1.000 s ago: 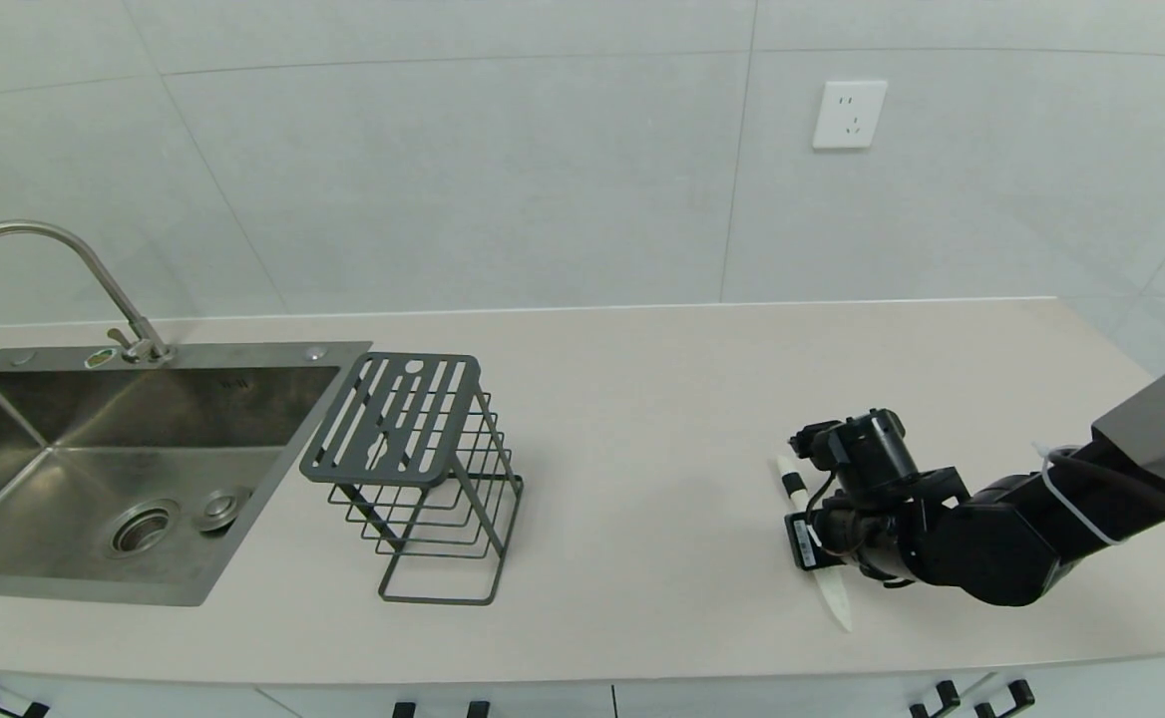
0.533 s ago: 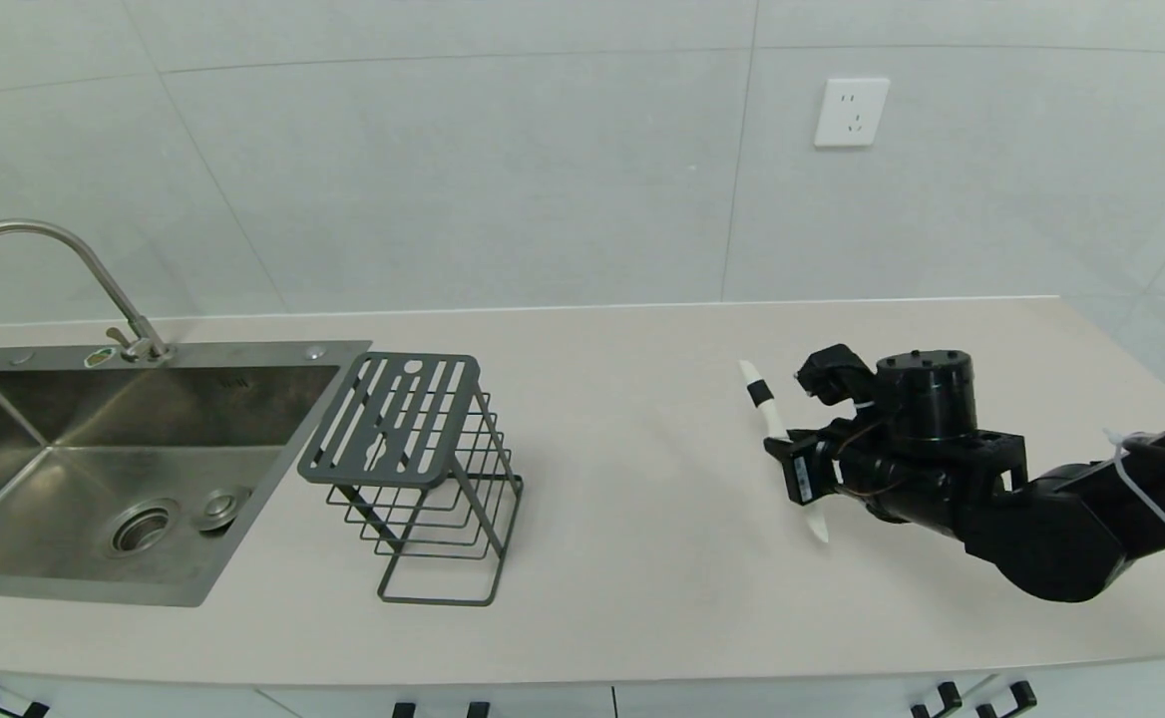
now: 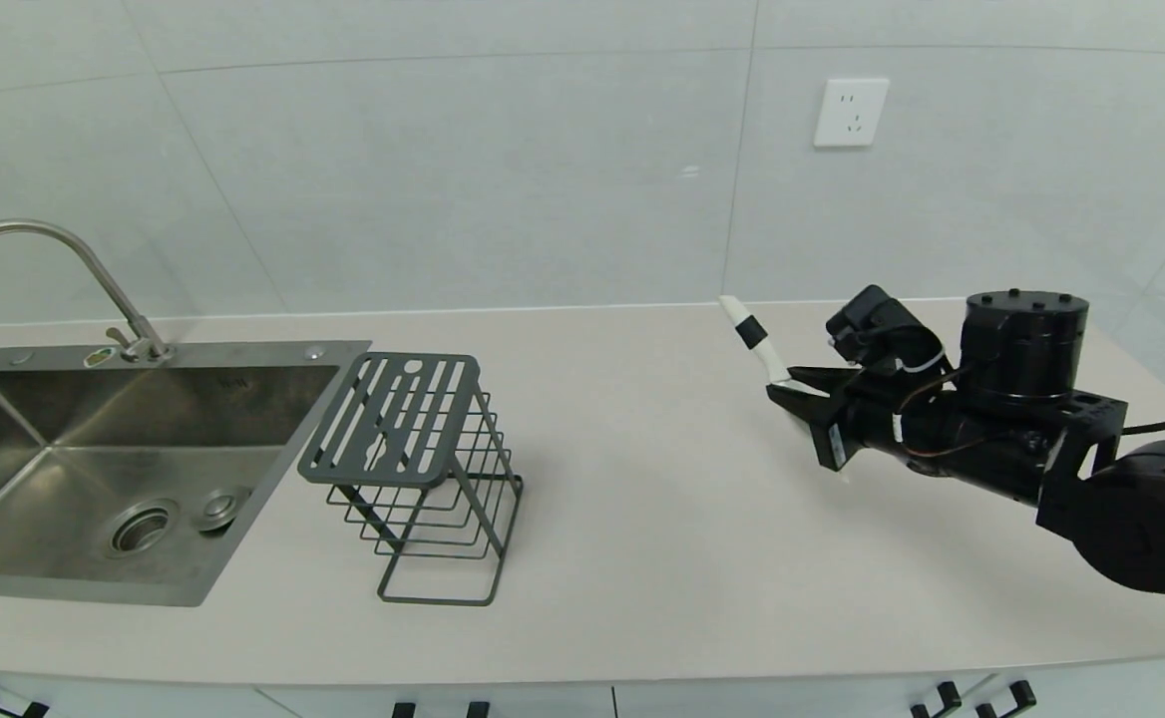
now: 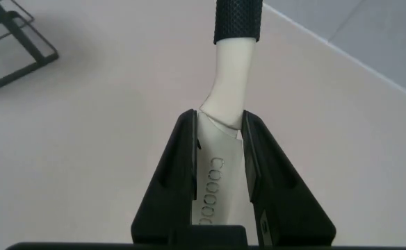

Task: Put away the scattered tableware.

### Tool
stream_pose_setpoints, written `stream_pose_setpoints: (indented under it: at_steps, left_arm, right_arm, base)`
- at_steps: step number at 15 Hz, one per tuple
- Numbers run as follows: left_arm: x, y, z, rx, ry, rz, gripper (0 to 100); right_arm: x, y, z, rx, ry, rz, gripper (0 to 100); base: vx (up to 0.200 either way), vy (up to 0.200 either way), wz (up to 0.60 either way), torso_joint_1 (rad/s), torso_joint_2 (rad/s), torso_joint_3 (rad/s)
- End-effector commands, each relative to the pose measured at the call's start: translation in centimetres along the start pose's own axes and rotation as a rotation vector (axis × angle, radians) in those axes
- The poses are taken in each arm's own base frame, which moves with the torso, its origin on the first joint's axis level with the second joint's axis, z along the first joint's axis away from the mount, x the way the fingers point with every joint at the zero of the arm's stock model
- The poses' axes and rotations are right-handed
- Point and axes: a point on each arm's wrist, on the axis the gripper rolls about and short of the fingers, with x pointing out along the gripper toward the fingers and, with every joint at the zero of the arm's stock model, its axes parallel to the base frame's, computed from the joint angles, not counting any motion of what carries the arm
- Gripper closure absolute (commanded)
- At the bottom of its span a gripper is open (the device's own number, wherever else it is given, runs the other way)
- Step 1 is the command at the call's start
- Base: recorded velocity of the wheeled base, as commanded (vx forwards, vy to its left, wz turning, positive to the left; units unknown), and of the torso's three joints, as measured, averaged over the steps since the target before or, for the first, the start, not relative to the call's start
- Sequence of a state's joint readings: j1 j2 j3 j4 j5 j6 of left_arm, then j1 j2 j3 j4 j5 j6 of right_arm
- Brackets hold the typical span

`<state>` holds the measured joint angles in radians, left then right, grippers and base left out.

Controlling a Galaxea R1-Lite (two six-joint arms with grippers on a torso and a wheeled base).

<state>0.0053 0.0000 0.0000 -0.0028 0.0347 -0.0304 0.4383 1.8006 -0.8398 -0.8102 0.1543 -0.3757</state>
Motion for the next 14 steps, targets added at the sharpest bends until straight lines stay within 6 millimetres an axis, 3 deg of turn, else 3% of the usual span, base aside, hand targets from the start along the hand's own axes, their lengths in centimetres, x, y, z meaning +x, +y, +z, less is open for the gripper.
stream_pose_setpoints:
  at_steps: [1, 4, 6, 8, 10, 12, 13, 14]
  left_arm:
    - [0.0, 0.0, 0.0, 0.0, 0.0, 0.0, 0]
    - [0.0, 0.0, 0.4, -0.009, -0.038, -0.009, 0]
    - [-0.4, -0.1, 2.7, 0.014, -0.267, -0.033, 0]
    - [-0.6, -0.4, 3.5, 0.036, -0.342, -0.134, 0]
    - [-0.4, -0.6, 6.8, 0.044, -0.332, -0.273, 0]
    - [1.1, -0.9, 11.4, 0.038, -0.304, -0.381, 0]
    - [2.2, -1.1, 13.0, 0.034, -0.289, -0.442, 0]
    - [2.3, -1.1, 13.1, 0.034, -0.289, -0.448, 0]
  right_arm:
    - [-1.6, 0.0, 1.9, -0.054, -0.066, 0.002, 100]
    - [-2.5, 1.7, 3.8, -0.126, -0.178, 0.09, 100]
    - [-3.1, 2.2, 3.8, -0.195, -0.217, 0.139, 100]
    - [-3.7, 2.4, 3.6, -0.206, -0.225, 0.171, 100]
    - [-4.9, 2.7, 3.4, -0.206, -0.232, 0.2, 100]
    - [-6.1, 3.2, 3.6, -0.21, -0.249, 0.21, 100]
    - [-6.5, 3.2, 3.9, -0.212, -0.259, 0.207, 100]
    - [-6.5, 3.2, 3.9, -0.212, -0.26, 0.206, 100]
  base:
    - [0.0, 0.0, 0.0, 0.0, 0.0, 0.0]
    - [0.0, 0.0, 0.0, 0.0, 0.0, 0.0]
    - [0.0, 0.0, 0.0, 0.0, 0.0, 0.0]
    - [0.0, 0.0, 0.0, 0.0, 0.0, 0.0]
    - [0.0, 0.0, 0.0, 0.0, 0.0, 0.0]
    - [0.0, 0.0, 0.0, 0.0, 0.0, 0.0]
    - [0.0, 0.0, 0.0, 0.0, 0.0, 0.0]
    - [0.0, 0.0, 0.0, 0.0, 0.0, 0.0]
